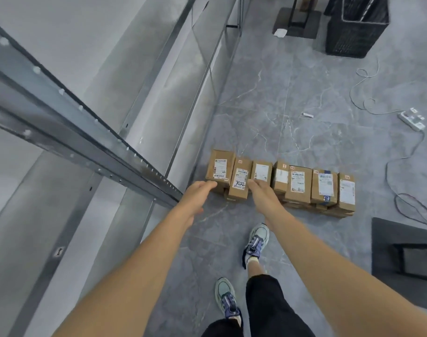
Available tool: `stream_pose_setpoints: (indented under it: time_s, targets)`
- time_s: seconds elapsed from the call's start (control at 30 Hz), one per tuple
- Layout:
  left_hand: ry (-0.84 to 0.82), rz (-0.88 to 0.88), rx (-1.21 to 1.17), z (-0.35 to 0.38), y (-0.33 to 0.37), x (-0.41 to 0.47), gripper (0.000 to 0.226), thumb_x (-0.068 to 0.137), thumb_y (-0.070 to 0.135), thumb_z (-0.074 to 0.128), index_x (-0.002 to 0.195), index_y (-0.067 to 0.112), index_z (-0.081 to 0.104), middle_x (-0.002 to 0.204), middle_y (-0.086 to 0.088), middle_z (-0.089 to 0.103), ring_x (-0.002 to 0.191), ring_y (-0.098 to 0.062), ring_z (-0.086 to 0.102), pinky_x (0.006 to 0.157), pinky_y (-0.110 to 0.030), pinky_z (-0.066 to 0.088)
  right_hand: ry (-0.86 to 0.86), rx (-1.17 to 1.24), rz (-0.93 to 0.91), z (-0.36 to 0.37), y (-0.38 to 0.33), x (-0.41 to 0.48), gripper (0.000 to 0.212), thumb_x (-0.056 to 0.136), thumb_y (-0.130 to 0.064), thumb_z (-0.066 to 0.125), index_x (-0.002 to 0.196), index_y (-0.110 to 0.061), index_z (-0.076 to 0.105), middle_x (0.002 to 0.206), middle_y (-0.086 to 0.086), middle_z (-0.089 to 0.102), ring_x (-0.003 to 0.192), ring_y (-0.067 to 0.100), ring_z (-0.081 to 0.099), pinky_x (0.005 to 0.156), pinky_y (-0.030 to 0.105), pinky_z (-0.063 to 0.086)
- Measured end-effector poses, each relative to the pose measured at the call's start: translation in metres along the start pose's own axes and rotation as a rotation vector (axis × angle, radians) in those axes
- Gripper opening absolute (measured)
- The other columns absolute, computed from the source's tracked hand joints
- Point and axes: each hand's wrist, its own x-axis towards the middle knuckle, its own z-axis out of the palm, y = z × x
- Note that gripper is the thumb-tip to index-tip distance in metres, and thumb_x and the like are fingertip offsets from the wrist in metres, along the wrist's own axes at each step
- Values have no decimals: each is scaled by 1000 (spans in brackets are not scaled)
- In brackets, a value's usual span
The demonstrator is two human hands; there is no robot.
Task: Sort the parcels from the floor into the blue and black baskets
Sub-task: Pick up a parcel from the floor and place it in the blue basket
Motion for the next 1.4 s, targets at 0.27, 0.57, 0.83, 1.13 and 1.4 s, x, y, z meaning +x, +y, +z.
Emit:
stream_pose_setpoints:
  time_s: [0.27,0.57,0.83,1.13,1.4]
  targets:
    - [43,-91,68,13,39,136,67,94,53,62,152,23,42,148,2,51,134,-18,51,114,-50,42,-74,-17,115,4,-24,142,65,107,-56,43,163,-25,32,167,2,35,149,29,38,122,54,35]
    - [38,-171,163,35,26,301,62,102,42,56,156,21,35,147,4,50,132,-20,49,112,-44,42,-48,-25,219,26,5,296,57,111,-43,40,161,-16,36,165,5,39,149,27,40,122,52,35]
    - [30,-247,164,37,-19,462,31,103,46,46,123,24,54,106,14,57,104,-9,54,96,-39,38,-38,28,302,78,53,427,61,111,-45,41,164,-17,31,168,3,34,152,27,35,125,49,31]
    - [1,-312,48,50,-50,568,41,109,54,29,114,28,60,99,12,62,85,-6,53,73,-25,36,44,130,384,117,79,520,54,111,-42,37,161,-22,35,137,-2,50,124,19,48,104,37,34]
    - [-64,-330,-36,44,-78,589,67,100,74,26,137,34,65,136,-1,68,126,-22,61,103,-44,49,14,135,378,134,88,536,45,109,-48,34,133,-19,59,113,-5,67,97,13,59,80,33,40]
